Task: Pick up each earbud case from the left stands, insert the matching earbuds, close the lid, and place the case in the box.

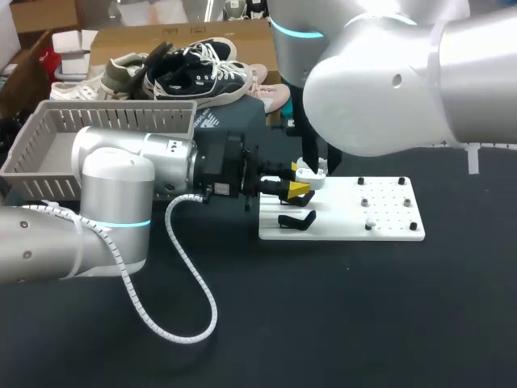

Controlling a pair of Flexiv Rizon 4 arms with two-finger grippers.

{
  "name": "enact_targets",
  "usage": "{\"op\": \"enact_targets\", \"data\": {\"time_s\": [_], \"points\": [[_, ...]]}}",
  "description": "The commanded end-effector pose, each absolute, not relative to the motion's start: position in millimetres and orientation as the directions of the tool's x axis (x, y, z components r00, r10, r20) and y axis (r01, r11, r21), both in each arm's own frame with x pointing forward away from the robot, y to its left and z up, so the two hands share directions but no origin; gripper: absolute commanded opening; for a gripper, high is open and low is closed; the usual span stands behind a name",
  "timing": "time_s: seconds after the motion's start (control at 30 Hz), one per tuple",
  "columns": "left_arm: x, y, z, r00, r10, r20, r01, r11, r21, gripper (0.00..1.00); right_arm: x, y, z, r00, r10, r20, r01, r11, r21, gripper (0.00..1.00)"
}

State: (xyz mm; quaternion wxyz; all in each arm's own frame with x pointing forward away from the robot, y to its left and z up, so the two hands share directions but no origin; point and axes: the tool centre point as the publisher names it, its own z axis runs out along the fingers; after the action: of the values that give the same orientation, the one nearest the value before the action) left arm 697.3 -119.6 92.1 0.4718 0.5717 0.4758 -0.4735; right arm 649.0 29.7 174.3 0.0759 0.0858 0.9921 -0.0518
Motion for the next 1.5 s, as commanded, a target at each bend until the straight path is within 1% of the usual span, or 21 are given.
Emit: {"op": "enact_targets", "data": {"time_s": [0.03, 0.4, 0.83, 1.5], "points": [[698, -119, 92, 0.1, 0.095, -0.99, 0.991, -0.104, 0.09, 0.0, 655, 36, 174, -0.978, 0.154, -0.14, 0.169, 0.98, -0.103, 0.0], [698, -119, 92, 0.1, 0.095, -0.99, 0.991, -0.104, 0.09, 0.0, 665, 37, 169, -0.985, 0.11, -0.133, 0.122, 0.989, -0.084, 0.0], [698, -119, 92, 0.1, 0.095, -0.99, 0.991, -0.104, 0.09, 0.0, 672, 34, 164, -0.994, 0.031, -0.101, 0.044, 0.991, -0.128, 0.0], [698, -119, 92, 0.1, 0.095, -0.99, 0.991, -0.104, 0.09, 0.0, 677, 30, 155, -0.997, 0.012, -0.073, 0.022, 0.989, -0.148, 0.0]]}}
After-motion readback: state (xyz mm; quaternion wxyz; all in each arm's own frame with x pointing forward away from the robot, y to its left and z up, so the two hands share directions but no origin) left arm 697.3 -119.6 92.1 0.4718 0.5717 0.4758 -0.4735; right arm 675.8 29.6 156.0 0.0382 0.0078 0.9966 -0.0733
